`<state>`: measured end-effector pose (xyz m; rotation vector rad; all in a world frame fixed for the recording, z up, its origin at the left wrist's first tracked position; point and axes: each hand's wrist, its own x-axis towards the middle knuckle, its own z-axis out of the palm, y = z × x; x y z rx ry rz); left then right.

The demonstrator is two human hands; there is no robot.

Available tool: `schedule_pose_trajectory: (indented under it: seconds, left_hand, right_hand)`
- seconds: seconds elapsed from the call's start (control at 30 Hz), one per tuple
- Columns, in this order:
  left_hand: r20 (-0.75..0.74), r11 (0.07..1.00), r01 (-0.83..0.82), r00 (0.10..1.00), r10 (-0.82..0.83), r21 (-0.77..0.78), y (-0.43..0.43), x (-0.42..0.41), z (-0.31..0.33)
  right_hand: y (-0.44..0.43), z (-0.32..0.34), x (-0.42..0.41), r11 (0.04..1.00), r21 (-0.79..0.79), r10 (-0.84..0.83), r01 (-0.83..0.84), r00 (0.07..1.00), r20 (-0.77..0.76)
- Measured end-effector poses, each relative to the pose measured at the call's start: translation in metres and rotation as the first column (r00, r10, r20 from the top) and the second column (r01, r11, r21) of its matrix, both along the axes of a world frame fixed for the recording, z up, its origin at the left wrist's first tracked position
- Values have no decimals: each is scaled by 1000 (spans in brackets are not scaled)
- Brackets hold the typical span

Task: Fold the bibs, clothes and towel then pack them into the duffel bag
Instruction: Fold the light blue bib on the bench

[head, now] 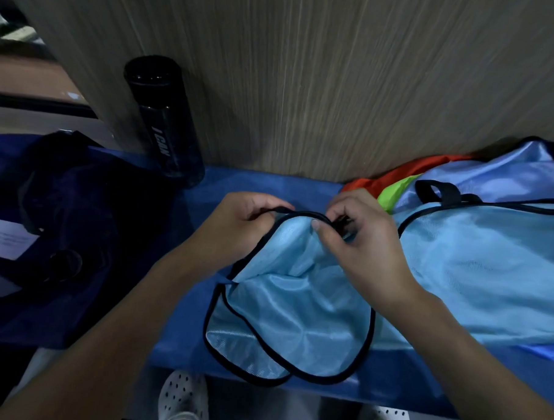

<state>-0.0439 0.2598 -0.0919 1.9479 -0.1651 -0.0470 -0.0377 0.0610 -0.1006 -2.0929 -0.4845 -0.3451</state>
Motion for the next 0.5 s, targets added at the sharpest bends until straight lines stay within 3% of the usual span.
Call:
schedule_pose_trajectory:
  seconds: [0.23,0.5]
  left_hand:
    - [8,999,-48,999,48,-6,1,-1,0]
    - [66,995,-7,998,14,-101,-5,-4,-4]
  right_hand:
    - [6,-2,1,995,95,-12,30,984,-180]
    - [11,-1,0,997,66,-17,29,985,-173]
